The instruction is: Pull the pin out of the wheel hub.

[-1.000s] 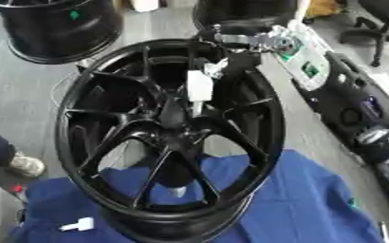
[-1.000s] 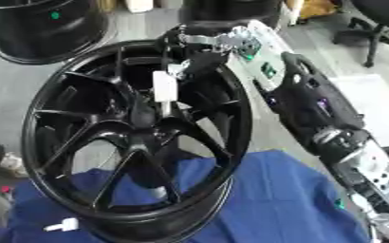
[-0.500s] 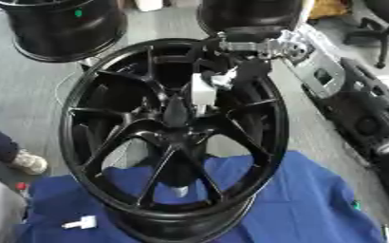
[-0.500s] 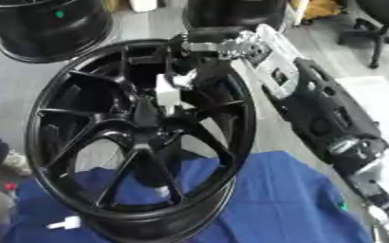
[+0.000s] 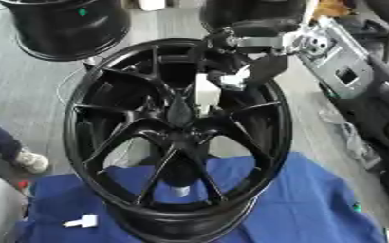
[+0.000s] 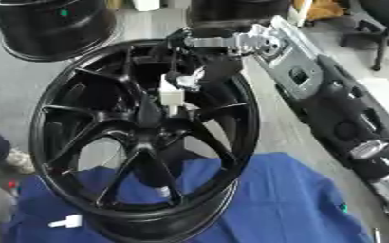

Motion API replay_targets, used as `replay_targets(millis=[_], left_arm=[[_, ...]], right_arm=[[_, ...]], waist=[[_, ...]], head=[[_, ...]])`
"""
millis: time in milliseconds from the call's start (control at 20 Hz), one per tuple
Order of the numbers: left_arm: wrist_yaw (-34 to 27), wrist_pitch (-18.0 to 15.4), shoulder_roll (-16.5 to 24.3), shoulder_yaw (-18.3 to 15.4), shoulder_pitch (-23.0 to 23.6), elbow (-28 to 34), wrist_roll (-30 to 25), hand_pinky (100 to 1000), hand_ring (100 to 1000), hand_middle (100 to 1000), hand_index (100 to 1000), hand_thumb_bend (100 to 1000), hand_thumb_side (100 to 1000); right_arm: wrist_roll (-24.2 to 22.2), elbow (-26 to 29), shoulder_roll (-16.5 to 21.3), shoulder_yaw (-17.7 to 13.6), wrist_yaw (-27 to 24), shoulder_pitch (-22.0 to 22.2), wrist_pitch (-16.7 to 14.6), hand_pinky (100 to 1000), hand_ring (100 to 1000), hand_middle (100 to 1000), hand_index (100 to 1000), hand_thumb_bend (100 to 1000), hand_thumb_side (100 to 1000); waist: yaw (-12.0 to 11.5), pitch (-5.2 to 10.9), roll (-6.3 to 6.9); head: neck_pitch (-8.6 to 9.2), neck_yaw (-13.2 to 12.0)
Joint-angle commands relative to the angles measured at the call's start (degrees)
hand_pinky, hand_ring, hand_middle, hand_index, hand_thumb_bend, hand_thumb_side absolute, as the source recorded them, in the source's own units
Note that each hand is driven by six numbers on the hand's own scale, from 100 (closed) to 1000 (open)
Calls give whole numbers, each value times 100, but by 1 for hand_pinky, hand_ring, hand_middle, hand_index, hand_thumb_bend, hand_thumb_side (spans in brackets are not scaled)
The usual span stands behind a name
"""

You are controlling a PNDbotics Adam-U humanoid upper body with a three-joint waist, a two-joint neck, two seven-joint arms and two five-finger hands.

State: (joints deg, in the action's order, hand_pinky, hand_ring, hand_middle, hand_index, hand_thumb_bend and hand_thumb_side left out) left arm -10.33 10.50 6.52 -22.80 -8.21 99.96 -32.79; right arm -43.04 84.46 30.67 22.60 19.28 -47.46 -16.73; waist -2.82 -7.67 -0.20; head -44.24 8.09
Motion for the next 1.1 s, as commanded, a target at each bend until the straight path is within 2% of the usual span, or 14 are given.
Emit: replay_targets(millis=[50, 400, 800, 1100], left_arm=[[7, -2, 102, -27, -50, 97, 17, 588, 414, 598, 796, 251, 1000], [7, -1, 91, -24, -47, 100, 12, 588, 414, 599, 797, 251, 1000], [13, -2, 83, -26, -41, 96, 11, 587, 414, 599, 797, 250, 1000], [21, -11, 78, -24, -42, 94, 7, 587, 414, 599, 798, 249, 1000]], right_arm=[[-94, 42, 140, -21, 54, -86, -4, 400, 461, 828, 948, 120, 775], [-171, -245, 32, 5, 432, -74, -115, 405, 458, 833, 951, 148, 785], [-100, -569, -110, -3, 1303, -52, -260, 415, 455, 839, 951, 191, 792], [-116, -609, -179, 54, 1440, -60, -382, 412, 453, 832, 949, 206, 794]], waist=[[-2, 80, 6], [-6, 78, 12], [-10, 76, 21], [4, 69, 31]], head=[[12, -23], [12, -23], [12, -18], [12, -12]])
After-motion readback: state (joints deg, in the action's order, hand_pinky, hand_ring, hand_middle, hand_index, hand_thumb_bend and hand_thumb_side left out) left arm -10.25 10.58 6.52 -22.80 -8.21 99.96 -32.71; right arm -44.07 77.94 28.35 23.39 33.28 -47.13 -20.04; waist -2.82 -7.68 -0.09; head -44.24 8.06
